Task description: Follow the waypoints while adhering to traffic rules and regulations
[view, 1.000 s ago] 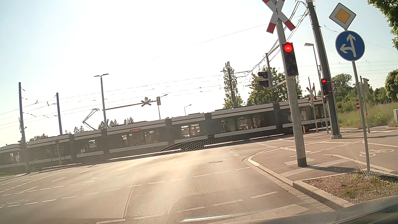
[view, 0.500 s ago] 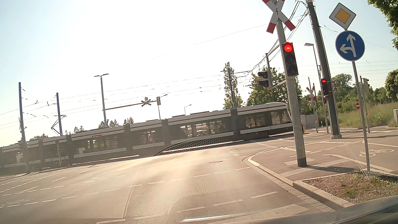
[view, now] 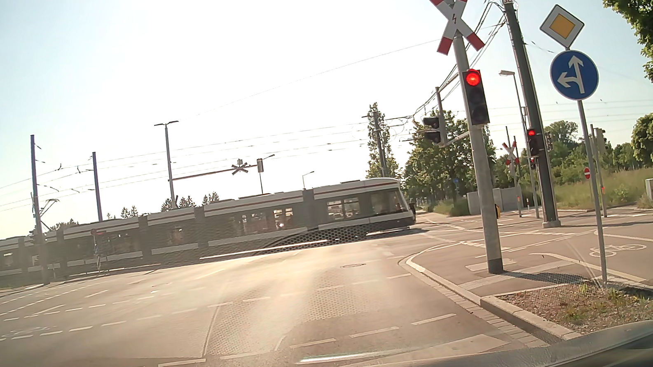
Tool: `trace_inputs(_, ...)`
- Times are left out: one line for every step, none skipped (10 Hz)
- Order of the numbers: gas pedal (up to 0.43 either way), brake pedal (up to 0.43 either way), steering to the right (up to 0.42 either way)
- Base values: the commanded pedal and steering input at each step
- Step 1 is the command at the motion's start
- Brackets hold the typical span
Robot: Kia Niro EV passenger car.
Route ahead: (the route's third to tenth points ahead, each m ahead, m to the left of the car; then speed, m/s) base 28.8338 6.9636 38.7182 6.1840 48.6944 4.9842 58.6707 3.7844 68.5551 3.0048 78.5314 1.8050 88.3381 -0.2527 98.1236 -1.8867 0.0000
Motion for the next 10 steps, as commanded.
trace_inputs(0.0,0.317,-0.015)
trace_inputs(0.0,0.317,-0.014)
trace_inputs(0.0,0.323,-0.013)
trace_inputs(0.0,0.317,-0.014)
trace_inputs(0.0,0.317,-0.014)
trace_inputs(0.0,0.317,-0.013)
trace_inputs(0.0,0.317,-0.013)
trace_inputs(0.0,0.317,-0.013)
trace_inputs(0.0,0.317,-0.013)
trace_inputs(0.0,0.317,-0.012)
